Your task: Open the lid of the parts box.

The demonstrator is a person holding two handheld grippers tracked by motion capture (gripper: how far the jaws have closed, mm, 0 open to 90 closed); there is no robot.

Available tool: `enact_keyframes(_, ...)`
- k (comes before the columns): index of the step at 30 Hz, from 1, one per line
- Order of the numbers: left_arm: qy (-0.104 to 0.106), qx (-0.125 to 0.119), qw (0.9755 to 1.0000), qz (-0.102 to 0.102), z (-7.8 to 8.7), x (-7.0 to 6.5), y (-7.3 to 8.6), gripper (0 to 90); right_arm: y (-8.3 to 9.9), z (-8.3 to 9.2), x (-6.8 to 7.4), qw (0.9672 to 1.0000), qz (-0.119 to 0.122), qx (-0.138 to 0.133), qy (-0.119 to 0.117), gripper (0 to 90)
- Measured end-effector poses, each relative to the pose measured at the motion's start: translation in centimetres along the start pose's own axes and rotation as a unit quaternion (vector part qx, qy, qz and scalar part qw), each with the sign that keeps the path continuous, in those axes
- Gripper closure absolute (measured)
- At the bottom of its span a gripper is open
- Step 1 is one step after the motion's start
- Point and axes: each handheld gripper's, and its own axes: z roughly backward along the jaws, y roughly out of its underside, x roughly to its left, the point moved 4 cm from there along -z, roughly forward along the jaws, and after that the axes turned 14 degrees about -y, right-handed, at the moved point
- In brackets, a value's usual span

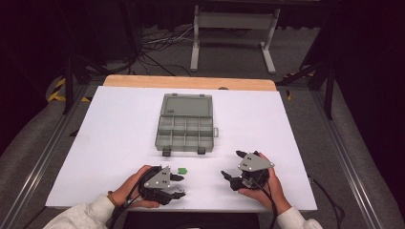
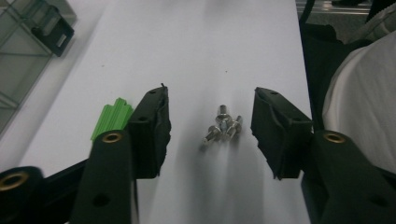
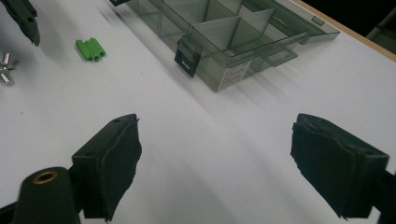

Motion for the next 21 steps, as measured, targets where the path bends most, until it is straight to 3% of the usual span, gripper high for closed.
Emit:
enact_keyframes(11,0.017,0.021,0.9996,0.006,-1.5,-0.1,-0.6,68.6,0.1,-0.2,0.0,1.0000,0.000,0.007,-0.002,16.5)
enact_keyframes(21,0.036,0.020,0.9991,0.015,-1.5,-0.1,-0.6,83.5,0.1,-0.2,0.0,1.0000,0.002,0.009,-0.003,16.6)
